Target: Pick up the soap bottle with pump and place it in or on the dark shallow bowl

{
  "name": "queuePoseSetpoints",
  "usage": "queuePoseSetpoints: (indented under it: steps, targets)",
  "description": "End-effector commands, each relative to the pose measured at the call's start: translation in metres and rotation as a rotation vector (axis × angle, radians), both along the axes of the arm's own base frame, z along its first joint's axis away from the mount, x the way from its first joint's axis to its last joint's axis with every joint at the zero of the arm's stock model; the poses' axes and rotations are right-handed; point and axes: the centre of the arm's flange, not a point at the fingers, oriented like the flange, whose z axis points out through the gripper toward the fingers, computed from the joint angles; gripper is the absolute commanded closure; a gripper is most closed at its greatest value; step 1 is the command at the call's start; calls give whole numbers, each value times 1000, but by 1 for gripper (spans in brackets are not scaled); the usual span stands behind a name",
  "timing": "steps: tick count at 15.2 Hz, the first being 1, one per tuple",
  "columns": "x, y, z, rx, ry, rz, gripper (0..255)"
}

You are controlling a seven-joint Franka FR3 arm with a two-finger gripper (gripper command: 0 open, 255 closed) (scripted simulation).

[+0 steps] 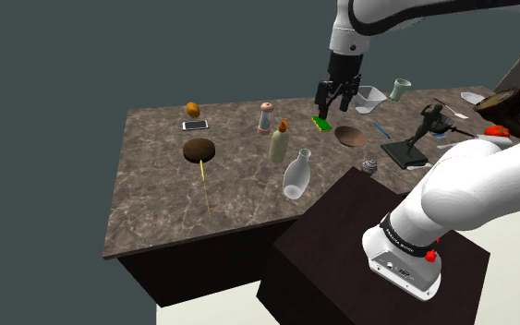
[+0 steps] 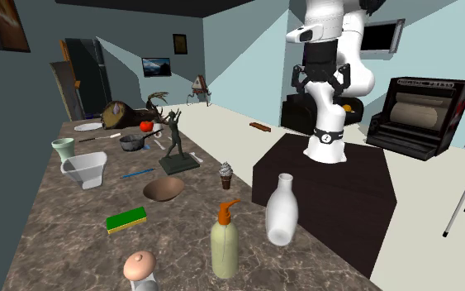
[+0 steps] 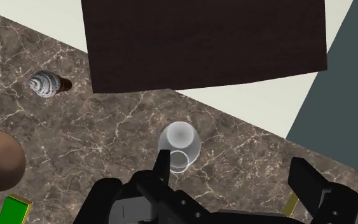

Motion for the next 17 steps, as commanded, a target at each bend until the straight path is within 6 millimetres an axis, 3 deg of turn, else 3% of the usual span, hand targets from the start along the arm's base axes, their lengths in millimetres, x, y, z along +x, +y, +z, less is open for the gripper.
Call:
queuePoseSetpoints:
  steps: [1,17]
  targets:
    - [14,-9,-19,-3,-13,-7,0]
    - [138,-92,-153,-26,-101,-68,0]
